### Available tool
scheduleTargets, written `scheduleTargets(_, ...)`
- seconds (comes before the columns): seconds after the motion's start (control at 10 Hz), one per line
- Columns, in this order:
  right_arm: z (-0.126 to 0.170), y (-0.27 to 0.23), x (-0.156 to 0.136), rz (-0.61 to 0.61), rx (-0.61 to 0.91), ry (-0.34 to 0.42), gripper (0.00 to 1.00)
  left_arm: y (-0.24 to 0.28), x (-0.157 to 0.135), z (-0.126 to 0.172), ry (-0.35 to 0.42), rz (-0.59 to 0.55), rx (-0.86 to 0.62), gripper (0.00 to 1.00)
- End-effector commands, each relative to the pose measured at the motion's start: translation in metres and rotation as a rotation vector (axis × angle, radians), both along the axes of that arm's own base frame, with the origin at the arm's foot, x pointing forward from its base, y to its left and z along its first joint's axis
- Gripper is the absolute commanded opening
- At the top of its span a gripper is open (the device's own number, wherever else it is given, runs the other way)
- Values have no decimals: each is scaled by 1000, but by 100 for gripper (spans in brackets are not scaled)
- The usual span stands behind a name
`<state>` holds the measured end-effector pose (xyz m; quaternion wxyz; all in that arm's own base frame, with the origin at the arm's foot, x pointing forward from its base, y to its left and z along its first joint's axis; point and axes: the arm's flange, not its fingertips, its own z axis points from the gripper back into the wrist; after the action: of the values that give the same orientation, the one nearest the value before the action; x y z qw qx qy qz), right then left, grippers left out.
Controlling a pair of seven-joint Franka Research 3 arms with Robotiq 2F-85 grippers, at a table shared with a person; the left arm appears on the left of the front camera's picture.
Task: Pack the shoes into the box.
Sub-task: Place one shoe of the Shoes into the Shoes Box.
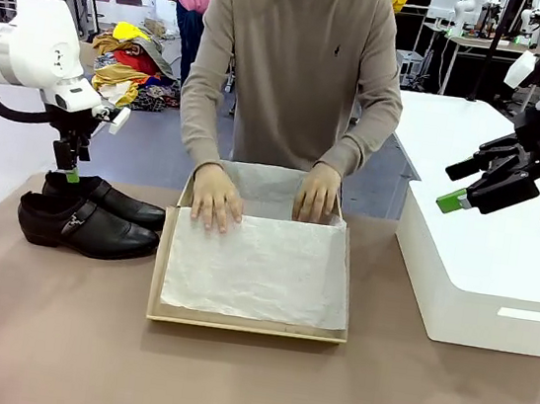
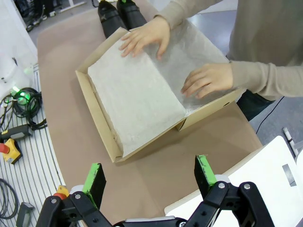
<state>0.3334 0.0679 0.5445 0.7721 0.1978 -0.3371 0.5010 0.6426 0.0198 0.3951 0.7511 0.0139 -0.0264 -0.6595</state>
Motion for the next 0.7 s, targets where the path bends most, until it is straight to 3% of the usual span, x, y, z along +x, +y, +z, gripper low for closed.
scheduleTargets(0.0,0,1,2,13,25,-5,100,2,13,-6,26,10,9,100)
scheduleTargets(0.4,0,1,2,13,25,-5,100,1,22,-18,-3,16,-4,100)
scheduleTargets(0.6,0,1,2,13,25,-5,100,1,22,-24,32,6,-1,100)
